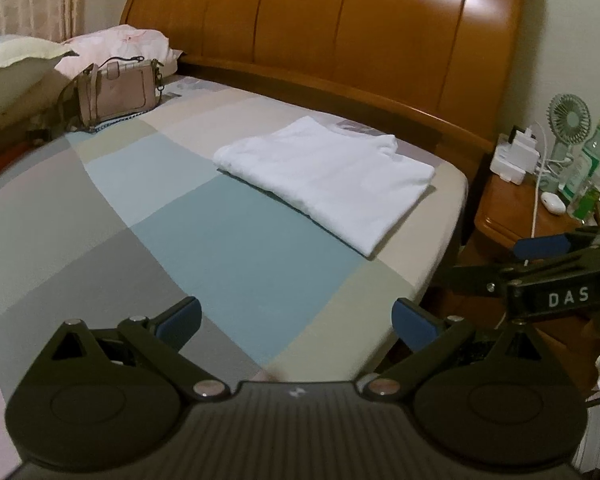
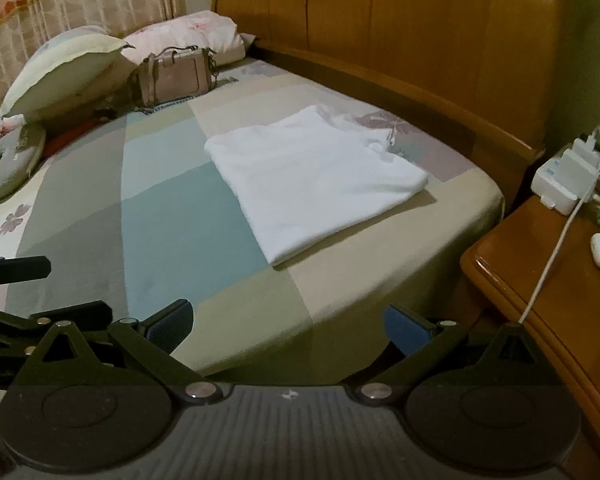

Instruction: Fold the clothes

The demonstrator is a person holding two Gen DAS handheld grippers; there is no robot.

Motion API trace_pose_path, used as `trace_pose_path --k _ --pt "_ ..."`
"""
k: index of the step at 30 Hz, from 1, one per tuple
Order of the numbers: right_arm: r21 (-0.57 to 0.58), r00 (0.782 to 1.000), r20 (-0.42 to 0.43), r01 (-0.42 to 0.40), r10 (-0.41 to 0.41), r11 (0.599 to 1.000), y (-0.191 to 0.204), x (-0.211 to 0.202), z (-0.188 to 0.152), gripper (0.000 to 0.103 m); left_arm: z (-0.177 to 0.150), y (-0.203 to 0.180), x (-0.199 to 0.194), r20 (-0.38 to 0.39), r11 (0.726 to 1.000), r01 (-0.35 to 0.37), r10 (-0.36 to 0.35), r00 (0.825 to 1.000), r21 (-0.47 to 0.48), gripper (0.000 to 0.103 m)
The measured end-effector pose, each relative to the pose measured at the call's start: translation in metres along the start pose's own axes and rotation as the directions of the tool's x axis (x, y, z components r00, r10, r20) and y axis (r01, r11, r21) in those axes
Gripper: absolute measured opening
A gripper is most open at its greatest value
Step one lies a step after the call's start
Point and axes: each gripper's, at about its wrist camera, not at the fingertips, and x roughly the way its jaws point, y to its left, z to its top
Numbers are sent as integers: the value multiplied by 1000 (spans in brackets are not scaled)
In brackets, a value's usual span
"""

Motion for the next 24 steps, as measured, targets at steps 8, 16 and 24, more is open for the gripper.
trace_pose_path --k 8,16,24 --pt "-29 999 51 7 -6 1000 3 -30 -7 103 -1 -16 -24 45 1000 27 -27 999 4 102" --pt "-28 996 89 1 2 1000 2 -51 -15 103 -4 -25 -44 73 999 31 -31 997 12 102" --pt "-36 994 112 8 -4 999 2 -61 -23 103 -8 -30 -51 77 999 32 -31 997 -3 102"
